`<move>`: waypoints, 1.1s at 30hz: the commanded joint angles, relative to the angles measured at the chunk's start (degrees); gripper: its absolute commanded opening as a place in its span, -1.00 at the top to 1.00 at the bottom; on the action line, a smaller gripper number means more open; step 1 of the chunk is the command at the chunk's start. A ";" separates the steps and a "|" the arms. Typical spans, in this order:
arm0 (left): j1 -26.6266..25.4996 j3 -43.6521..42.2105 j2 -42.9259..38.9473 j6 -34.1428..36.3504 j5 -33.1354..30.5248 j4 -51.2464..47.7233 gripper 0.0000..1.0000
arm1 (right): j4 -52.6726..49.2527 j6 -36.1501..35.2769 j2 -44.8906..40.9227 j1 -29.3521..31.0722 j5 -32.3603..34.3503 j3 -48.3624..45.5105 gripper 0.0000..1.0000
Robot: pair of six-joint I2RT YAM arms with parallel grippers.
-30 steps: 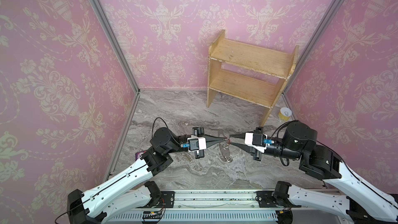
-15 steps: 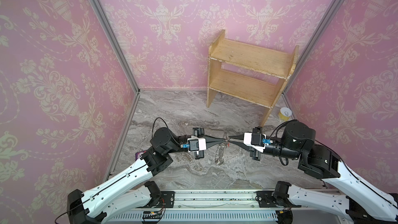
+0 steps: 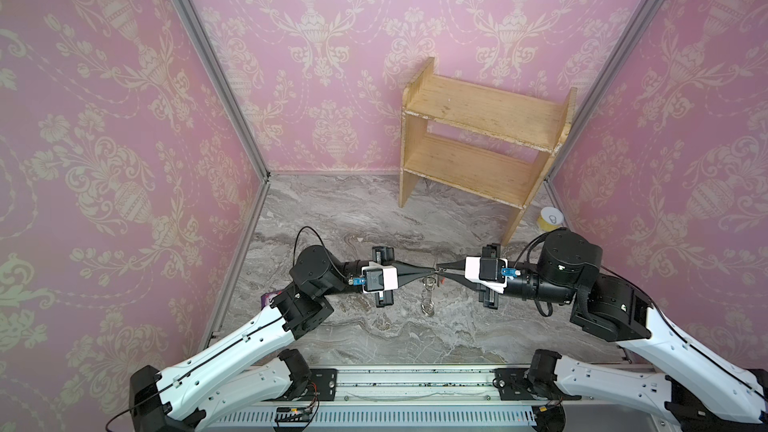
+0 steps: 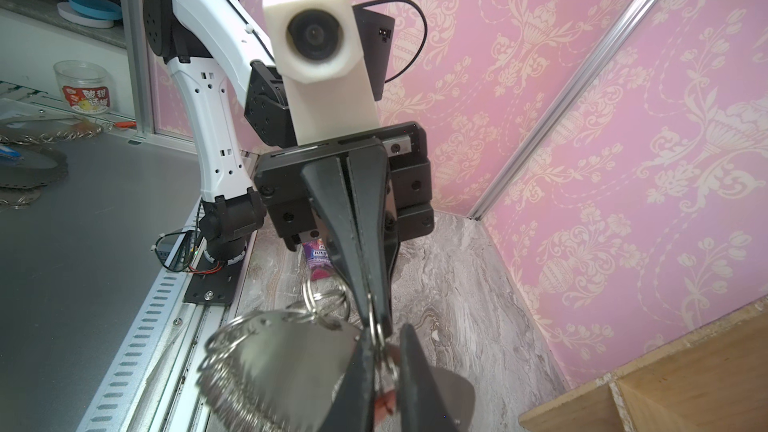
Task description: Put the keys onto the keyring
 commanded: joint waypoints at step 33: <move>0.39 11.73 -2.27 3.90 -5.65 -27.96 0.29 | -14.43 -0.01 5.13 0.55 4.58 10.55 1.00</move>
